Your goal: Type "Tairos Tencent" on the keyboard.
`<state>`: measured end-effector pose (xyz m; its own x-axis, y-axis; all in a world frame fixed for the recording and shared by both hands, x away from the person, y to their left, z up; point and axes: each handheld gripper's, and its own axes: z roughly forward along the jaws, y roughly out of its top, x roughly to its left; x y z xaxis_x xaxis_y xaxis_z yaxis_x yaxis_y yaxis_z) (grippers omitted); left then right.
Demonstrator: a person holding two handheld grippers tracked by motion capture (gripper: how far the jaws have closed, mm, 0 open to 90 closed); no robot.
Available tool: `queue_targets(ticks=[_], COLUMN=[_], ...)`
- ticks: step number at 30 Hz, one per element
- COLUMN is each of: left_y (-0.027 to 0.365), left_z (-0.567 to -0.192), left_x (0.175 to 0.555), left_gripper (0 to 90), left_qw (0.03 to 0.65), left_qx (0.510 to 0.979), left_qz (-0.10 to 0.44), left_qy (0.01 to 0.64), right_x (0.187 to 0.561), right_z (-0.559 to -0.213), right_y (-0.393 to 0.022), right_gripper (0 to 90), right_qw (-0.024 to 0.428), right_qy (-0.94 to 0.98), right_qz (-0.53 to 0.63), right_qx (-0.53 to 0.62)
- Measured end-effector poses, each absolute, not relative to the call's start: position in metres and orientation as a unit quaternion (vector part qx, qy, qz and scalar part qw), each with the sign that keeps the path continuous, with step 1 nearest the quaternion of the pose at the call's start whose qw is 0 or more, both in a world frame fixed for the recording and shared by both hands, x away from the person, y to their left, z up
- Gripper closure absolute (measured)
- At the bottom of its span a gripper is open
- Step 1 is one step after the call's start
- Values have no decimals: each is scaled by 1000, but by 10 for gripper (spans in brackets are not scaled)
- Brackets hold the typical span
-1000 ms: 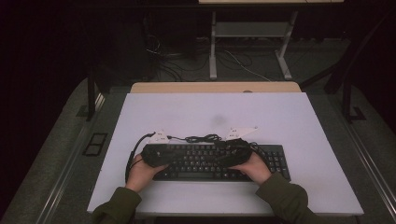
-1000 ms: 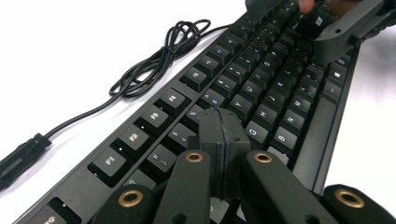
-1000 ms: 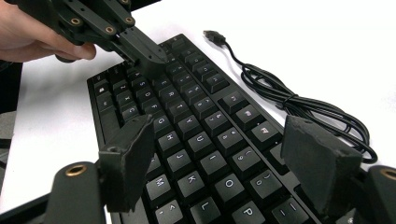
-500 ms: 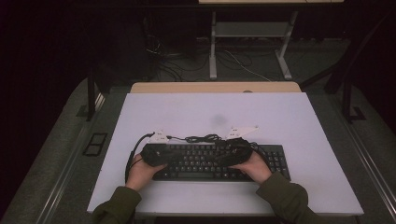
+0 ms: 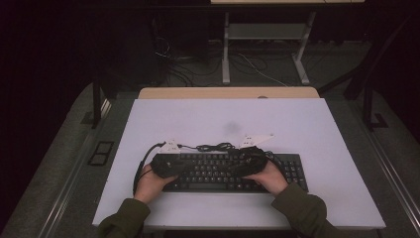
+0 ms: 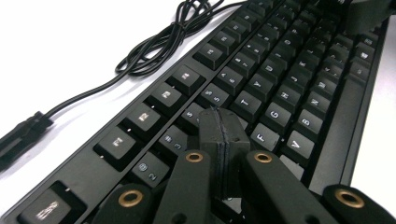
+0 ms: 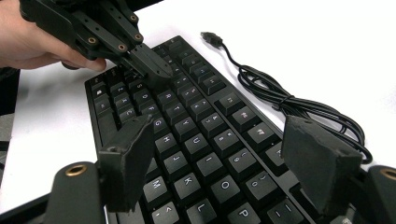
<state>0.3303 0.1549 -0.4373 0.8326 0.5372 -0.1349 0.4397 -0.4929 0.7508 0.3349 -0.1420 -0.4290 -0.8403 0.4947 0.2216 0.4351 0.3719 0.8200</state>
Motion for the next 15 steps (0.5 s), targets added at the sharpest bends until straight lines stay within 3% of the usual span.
queue_targets(ticks=[11, 15], left_y=[157, 158], left_z=[-434, -431], left_x=[329, 328], left_gripper=[892, 891], left_qw=[422, 428], left_qx=[858, 855], left_qz=[64, 66], left_qy=[285, 285], right_x=[335, 334], right_z=[-428, -428], right_y=[-142, -142], right_gripper=[260, 330], right_qw=[29, 24], right_qy=[827, 830], right_qz=[485, 482], right_qx=[281, 281])
